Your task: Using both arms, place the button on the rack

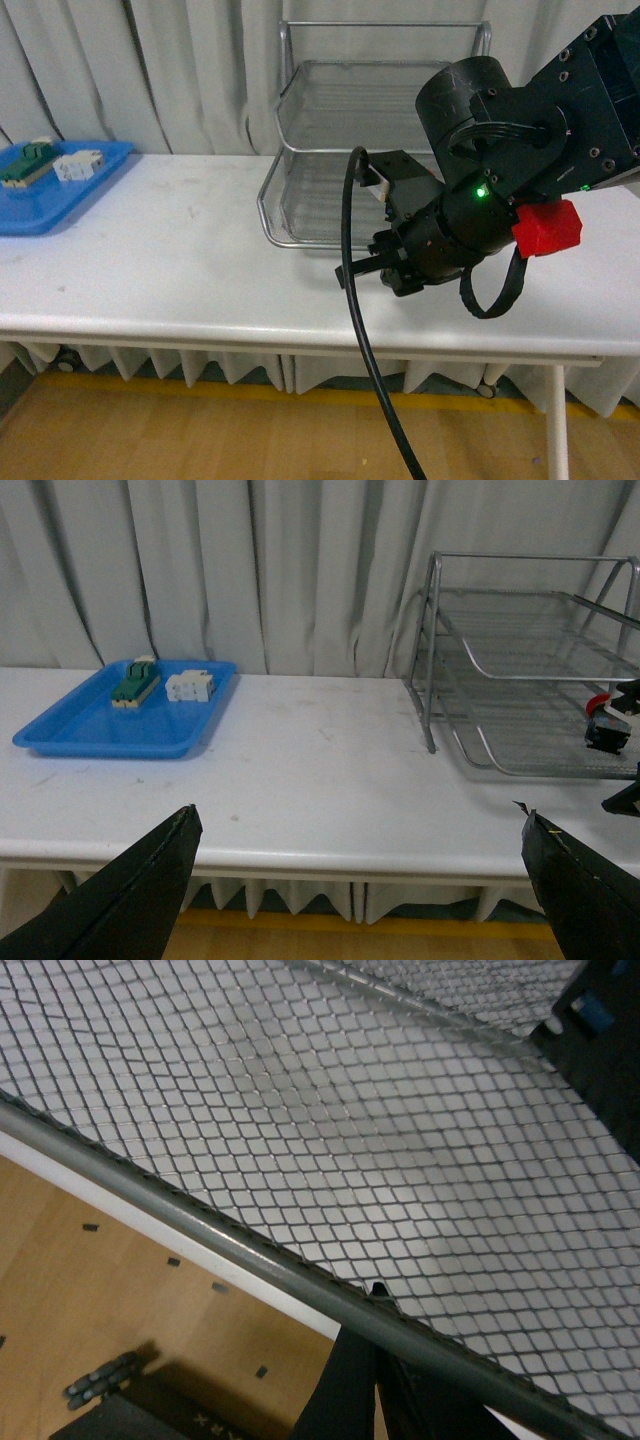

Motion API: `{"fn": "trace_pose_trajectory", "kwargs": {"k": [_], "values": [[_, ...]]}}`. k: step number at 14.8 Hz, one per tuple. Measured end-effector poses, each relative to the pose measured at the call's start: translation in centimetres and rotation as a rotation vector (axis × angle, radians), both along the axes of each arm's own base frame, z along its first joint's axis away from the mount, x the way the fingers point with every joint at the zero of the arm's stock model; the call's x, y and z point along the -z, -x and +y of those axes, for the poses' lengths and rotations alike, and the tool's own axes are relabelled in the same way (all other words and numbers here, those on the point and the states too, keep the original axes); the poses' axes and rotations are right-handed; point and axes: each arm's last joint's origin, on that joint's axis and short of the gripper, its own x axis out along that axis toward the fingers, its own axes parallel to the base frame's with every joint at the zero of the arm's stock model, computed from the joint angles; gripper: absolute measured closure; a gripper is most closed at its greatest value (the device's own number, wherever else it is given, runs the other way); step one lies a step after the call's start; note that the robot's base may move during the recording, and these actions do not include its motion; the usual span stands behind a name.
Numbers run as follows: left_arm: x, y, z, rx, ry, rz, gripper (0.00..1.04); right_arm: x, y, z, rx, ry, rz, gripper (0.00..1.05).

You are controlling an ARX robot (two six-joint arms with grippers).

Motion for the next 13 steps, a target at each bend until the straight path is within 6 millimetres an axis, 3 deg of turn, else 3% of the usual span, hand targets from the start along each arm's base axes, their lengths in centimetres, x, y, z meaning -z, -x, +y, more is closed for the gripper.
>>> {"fn": "trace_pose_trajectory", "kwargs": {"k": [4, 8, 13], "values": [[0.0, 0.0, 0.0, 0.000, 0.000, 0.000, 0.07, 1.2, -2.4, -1.1, 0.008, 0.035, 0.007, 1.03], [0.0, 0.0, 0.0, 0.000, 0.000, 0.000, 0.07, -0.6, -5.6, -2.9, 0.029, 0.047, -0.066, 1.03], [0.0, 0.0, 0.0, 0.000, 0.000, 0.000, 0.07, 0.1, -8.3, -4.2, 0.017, 0.087, -0.153, 1.03]]}}
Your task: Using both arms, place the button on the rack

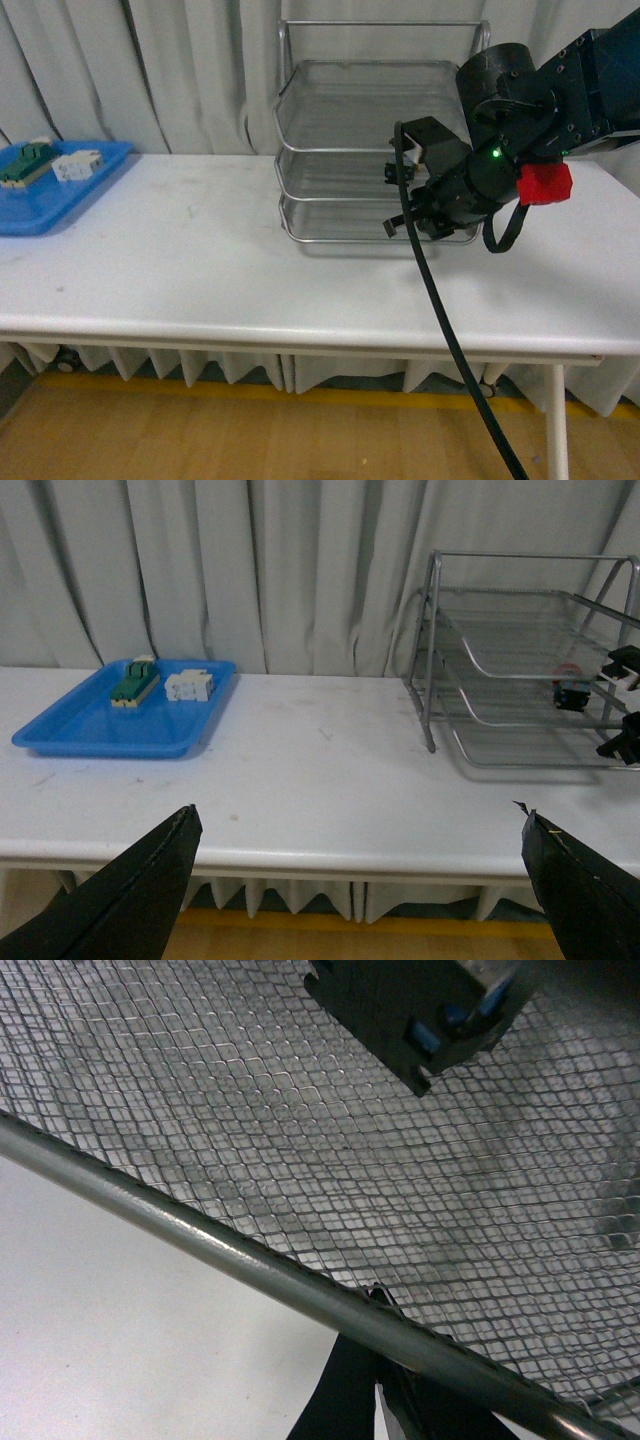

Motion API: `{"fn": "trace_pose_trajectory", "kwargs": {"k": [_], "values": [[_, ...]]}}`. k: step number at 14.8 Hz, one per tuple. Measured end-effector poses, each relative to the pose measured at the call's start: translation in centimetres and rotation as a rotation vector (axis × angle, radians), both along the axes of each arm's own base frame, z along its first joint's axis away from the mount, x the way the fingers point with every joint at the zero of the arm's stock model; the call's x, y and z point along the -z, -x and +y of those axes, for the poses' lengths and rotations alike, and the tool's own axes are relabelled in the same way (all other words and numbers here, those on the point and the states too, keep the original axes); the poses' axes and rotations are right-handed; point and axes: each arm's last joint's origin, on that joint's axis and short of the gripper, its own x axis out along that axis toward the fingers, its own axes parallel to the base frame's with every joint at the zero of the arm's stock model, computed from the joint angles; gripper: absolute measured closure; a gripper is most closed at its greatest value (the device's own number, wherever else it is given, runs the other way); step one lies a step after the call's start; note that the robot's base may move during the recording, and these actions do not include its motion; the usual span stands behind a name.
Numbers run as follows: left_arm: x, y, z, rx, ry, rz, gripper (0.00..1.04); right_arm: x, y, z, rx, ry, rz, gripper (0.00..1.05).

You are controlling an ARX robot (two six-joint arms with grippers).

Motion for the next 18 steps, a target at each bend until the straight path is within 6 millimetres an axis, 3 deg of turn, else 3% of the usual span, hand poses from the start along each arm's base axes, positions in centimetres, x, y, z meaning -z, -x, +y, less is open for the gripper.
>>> {"fn": "trace_pose_trajectory", "kwargs": {"k": [3, 10, 14, 17, 18], "values": [[0.0, 0.0, 0.0, -0.001, 0.000, 0.000, 0.07, -0.8, -0.8, -0.2, 0.003, 0.014, -0.042, 1.03], [0.0, 0.0, 0.0, 0.000, 0.000, 0.000, 0.07, -0.2, -1.1, -0.4, 0.013, 0.024, -0.057, 1.03], [0.0, 0.0, 0.0, 0.000, 0.000, 0.000, 0.07, -2.4, 1.4, 0.1, -0.004, -0.010, -0.090, 1.03], [0.0, 0.0, 0.0, 0.000, 0.000, 0.000, 0.07, -5.7, 5.7, 1.0, -0.055, -0.042, -0.148, 1.03], [0.0, 0.0, 0.0, 0.000, 0.000, 0.000, 0.07, -5.9, 6.8, 1.0, -0.061, -0.043, -0.145, 1.03]]}}
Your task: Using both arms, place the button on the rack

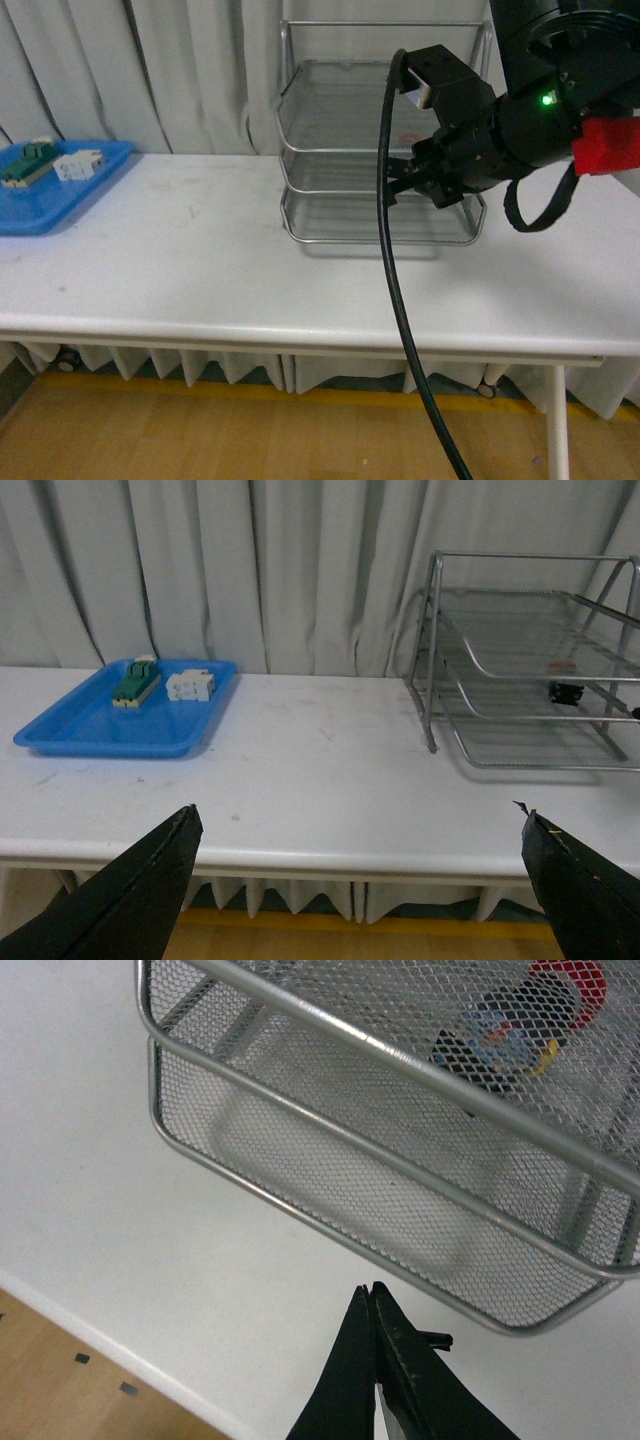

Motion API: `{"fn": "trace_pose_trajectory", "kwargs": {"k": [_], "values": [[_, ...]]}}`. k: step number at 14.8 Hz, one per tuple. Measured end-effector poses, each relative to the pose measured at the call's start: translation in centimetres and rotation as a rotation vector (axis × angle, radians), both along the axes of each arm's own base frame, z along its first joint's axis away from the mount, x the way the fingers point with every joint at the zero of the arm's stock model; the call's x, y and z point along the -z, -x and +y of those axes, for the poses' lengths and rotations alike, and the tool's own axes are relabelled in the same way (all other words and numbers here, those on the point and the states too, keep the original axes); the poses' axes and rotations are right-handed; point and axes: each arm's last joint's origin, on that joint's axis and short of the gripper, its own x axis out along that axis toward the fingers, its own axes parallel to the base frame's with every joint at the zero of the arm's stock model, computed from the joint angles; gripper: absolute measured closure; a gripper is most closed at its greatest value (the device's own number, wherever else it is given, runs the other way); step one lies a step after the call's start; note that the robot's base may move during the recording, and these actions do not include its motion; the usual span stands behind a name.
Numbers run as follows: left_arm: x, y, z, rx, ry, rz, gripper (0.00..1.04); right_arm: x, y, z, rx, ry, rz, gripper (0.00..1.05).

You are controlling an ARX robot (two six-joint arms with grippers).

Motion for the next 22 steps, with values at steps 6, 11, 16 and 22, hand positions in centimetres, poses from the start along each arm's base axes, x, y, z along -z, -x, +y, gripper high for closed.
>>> {"fn": "trace_pose_trajectory", "kwargs": {"k": [6, 11, 16, 22], "values": [[0.0, 0.0, 0.0, 0.000, 0.000, 0.000, 0.07, -5.0, 12.3, -3.9, 0.036, -0.098, -0.178, 1.03], [0.0, 0.0, 0.0, 0.001, 0.000, -0.002, 0.07, -4.8, 19.3, -7.9, 0.362, -0.194, -0.505, 1.03], [0.0, 0.0, 0.0, 0.000, 0.000, 0.000, 0.07, -3.1, 26.7, -12.1, 0.458, -0.268, -0.613, 1.03], [0.0, 0.0, 0.0, 0.000, 0.000, 0.001, 0.07, -1.5, 29.7, -13.4, 0.458, -0.271, -0.608, 1.03]]}}
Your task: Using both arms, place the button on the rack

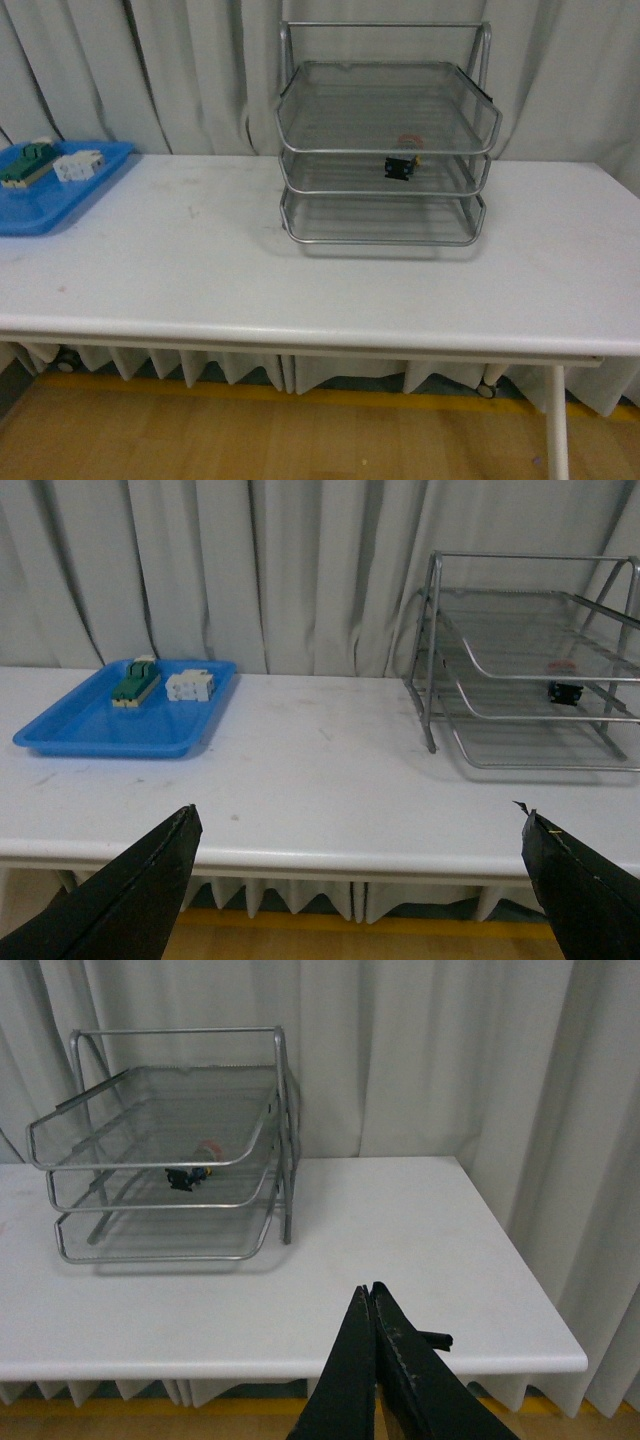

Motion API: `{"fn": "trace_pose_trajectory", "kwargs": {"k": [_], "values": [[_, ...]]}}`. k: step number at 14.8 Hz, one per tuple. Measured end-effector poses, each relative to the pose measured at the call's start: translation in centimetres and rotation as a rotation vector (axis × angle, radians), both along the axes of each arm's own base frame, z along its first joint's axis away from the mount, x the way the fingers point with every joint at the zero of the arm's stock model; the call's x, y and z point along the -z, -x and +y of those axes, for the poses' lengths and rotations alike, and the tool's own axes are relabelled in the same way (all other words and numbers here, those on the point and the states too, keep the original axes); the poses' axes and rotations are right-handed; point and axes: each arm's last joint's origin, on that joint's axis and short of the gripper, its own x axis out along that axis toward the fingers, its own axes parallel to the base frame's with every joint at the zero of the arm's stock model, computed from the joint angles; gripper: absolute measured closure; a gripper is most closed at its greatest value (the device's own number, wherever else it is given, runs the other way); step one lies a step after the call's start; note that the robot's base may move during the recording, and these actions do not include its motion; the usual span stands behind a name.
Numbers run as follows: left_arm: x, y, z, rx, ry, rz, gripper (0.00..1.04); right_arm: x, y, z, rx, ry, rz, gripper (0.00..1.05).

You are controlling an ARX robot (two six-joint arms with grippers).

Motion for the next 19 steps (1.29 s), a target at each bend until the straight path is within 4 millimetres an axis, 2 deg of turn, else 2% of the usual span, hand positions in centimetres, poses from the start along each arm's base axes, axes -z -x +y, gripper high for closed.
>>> {"fn": "trace_pose_trajectory", "kwargs": {"k": [4, 17, 18, 19], "values": [[0.0, 0.0, 0.0, 0.000, 0.000, 0.000, 0.07, 1.1, 1.2, 0.0, 0.000, 0.000, 0.005, 1.03], [0.0, 0.0, 0.0, 0.000, 0.000, 0.000, 0.07, 0.8, 3.5, 0.0, 0.000, 0.000, -0.021, 1.03], [0.0, 0.0, 0.0, 0.000, 0.000, 0.000, 0.07, 1.2, 3.9, 0.0, 0.000, -0.001, 0.018, 1.03], [0.0, 0.0, 0.0, 0.000, 0.000, 0.000, 0.07, 1.0, 4.6, 0.0, 0.000, -0.001, -0.018, 1.03]]}}
